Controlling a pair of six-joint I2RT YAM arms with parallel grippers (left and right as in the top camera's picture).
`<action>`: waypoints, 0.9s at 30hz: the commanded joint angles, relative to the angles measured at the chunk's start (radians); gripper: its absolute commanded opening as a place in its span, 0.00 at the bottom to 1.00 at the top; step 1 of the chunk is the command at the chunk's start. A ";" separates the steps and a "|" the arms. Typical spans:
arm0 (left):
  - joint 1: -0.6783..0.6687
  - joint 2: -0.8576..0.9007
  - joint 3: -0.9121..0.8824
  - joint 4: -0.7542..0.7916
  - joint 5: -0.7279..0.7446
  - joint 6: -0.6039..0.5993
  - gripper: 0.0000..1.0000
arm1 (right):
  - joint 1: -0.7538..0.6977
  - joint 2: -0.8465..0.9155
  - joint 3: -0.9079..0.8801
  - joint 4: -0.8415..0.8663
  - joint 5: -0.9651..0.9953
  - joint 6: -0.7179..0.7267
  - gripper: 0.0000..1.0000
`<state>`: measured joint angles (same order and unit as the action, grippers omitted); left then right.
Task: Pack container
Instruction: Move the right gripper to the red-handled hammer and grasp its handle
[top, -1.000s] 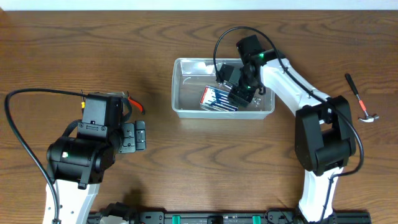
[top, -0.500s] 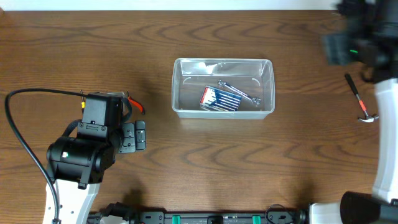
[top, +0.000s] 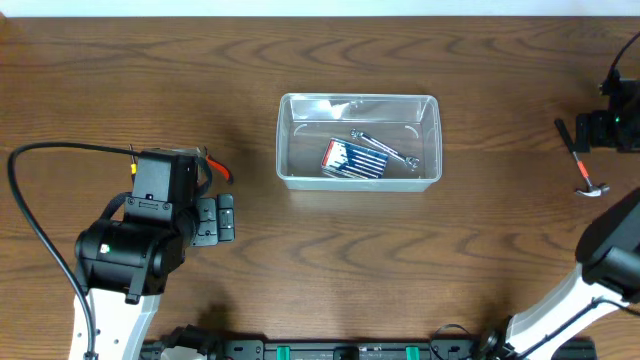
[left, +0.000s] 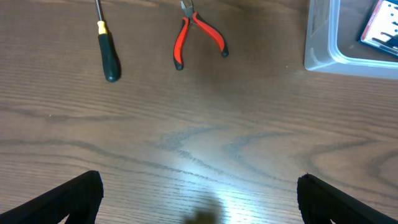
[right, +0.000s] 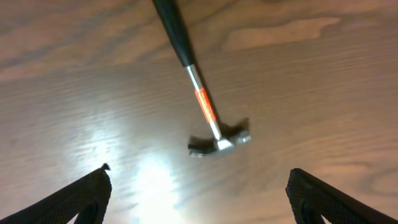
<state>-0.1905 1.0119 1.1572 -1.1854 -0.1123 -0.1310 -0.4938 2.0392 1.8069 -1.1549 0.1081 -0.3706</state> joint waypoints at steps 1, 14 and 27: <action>0.006 0.000 0.012 -0.007 -0.009 -0.005 0.98 | -0.020 0.072 0.003 0.011 -0.036 -0.012 0.91; 0.006 0.000 0.012 -0.006 -0.009 -0.005 0.98 | -0.067 0.178 0.003 0.084 -0.037 -0.085 0.89; 0.006 0.000 0.012 0.026 -0.009 -0.006 0.98 | -0.138 0.225 -0.003 0.107 -0.175 -0.125 0.87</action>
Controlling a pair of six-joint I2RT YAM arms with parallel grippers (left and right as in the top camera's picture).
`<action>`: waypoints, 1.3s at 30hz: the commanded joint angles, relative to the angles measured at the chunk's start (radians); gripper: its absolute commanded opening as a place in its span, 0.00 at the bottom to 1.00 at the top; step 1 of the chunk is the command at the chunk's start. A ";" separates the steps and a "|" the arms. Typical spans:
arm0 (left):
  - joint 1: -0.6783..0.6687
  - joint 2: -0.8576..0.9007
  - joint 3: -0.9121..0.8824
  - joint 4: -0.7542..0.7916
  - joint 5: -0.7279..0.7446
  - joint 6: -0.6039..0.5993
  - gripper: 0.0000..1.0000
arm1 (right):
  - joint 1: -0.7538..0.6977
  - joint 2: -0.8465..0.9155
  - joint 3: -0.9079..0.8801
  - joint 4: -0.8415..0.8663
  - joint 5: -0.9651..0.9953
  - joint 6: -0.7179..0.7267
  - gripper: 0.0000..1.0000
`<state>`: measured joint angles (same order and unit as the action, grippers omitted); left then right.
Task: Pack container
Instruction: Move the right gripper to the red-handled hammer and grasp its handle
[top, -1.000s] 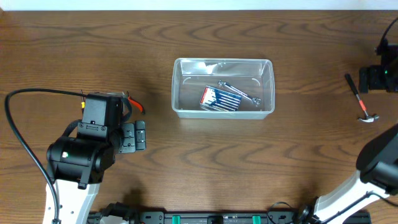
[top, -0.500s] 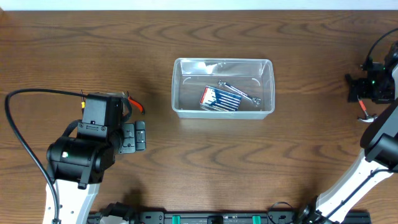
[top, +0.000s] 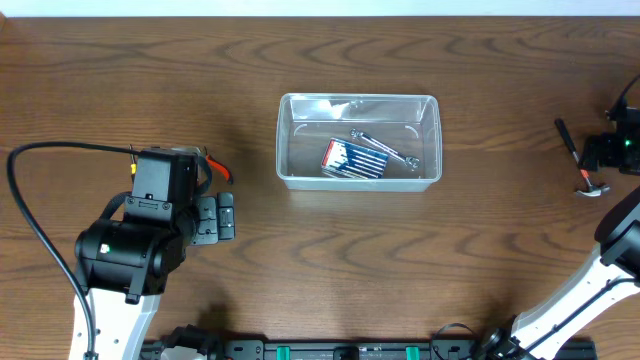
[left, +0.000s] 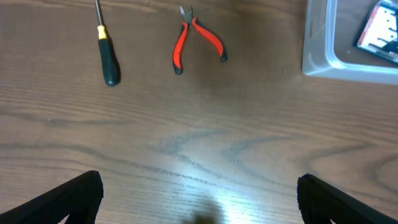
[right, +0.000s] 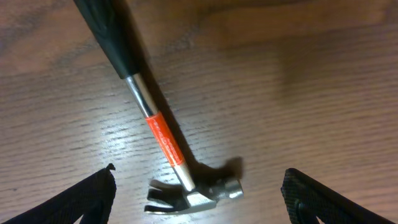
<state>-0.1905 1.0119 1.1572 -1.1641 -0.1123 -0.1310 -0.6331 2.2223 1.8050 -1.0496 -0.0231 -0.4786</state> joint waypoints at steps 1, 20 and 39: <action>0.006 0.000 0.012 0.006 -0.009 -0.006 0.98 | 0.002 0.051 -0.002 0.001 -0.055 -0.017 0.87; 0.006 0.000 0.012 0.006 -0.008 -0.006 0.98 | 0.021 0.122 -0.008 -0.013 -0.029 -0.009 0.79; 0.006 0.000 0.012 0.006 -0.009 -0.005 0.98 | 0.021 0.122 -0.032 -0.033 -0.026 -0.008 0.20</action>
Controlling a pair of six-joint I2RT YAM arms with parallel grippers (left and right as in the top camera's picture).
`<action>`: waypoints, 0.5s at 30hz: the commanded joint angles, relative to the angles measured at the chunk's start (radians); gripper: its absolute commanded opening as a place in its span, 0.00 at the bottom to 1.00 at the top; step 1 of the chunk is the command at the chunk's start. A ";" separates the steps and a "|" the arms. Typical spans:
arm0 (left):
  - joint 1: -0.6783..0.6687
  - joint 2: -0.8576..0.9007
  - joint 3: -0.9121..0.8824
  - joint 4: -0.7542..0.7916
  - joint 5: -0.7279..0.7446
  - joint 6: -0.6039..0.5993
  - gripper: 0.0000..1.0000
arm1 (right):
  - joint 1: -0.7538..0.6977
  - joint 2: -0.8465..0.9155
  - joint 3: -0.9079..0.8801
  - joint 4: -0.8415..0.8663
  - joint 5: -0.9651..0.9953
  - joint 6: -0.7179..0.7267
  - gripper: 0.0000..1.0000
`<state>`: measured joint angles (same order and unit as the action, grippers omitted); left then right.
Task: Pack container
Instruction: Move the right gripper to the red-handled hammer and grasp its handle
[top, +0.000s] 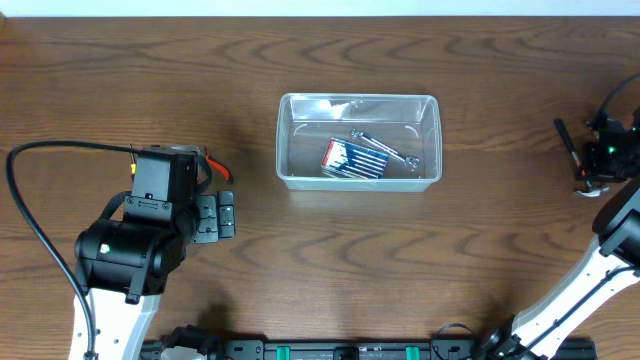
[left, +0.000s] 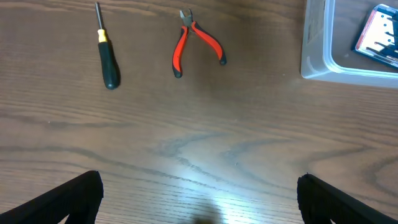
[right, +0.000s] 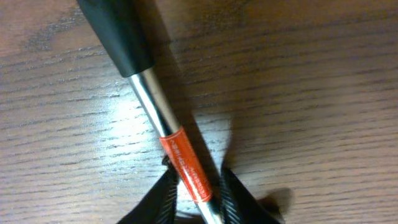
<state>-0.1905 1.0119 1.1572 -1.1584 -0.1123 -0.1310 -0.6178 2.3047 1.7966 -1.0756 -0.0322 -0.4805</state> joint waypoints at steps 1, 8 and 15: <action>0.006 0.000 0.012 0.000 -0.008 -0.005 0.98 | 0.006 0.039 -0.024 -0.007 -0.016 -0.006 0.19; 0.006 0.000 0.012 0.000 -0.008 -0.005 0.98 | 0.006 0.039 -0.024 -0.010 -0.017 -0.006 0.13; 0.006 0.000 0.012 0.000 -0.009 -0.005 0.98 | 0.006 0.039 -0.024 -0.010 -0.017 -0.006 0.06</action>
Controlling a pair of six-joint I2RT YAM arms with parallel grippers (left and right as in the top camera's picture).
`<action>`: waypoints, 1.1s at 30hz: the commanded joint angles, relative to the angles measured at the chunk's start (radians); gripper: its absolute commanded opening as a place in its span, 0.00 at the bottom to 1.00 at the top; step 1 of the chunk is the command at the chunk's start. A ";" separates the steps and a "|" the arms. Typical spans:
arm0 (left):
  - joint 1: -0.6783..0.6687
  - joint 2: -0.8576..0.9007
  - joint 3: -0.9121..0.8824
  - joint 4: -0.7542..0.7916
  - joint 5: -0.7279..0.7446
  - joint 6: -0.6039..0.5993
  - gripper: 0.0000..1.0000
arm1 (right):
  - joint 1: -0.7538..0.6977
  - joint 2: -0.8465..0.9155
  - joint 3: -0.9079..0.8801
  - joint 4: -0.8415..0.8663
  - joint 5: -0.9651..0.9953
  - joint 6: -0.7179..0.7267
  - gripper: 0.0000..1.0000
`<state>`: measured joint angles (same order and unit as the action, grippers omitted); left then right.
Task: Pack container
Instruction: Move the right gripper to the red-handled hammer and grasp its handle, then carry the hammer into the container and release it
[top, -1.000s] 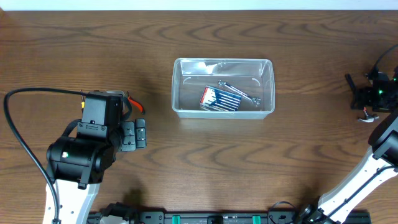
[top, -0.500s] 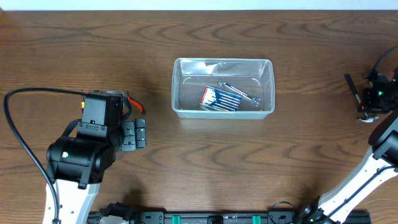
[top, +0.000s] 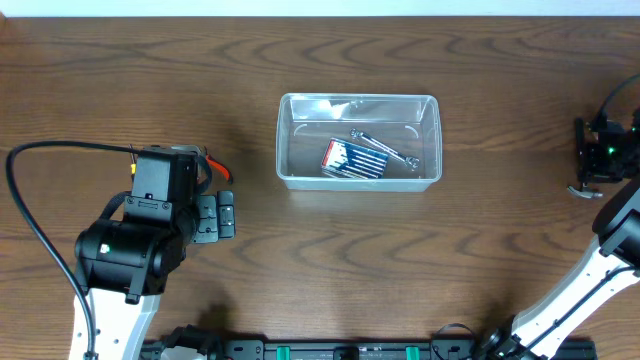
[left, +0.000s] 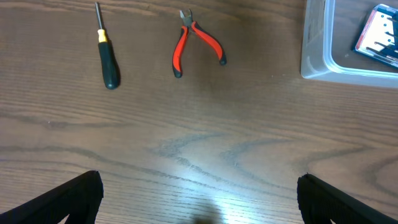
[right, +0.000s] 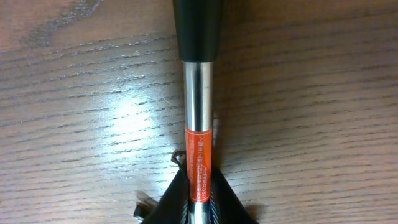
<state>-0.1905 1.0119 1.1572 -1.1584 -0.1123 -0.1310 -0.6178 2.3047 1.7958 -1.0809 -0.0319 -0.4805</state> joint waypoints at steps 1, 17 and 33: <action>0.006 0.000 0.012 0.000 -0.008 -0.005 0.98 | 0.006 0.039 -0.023 -0.004 -0.017 -0.006 0.04; 0.006 0.000 0.012 0.001 -0.008 -0.006 0.98 | 0.102 -0.112 0.084 -0.005 -0.266 0.046 0.01; 0.006 0.000 0.012 0.000 -0.008 -0.006 0.98 | 0.804 -0.362 0.199 -0.065 -0.253 -0.480 0.01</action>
<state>-0.1905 1.0119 1.1572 -1.1557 -0.1123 -0.1310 0.1162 1.8748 2.0331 -1.1324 -0.3096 -0.8040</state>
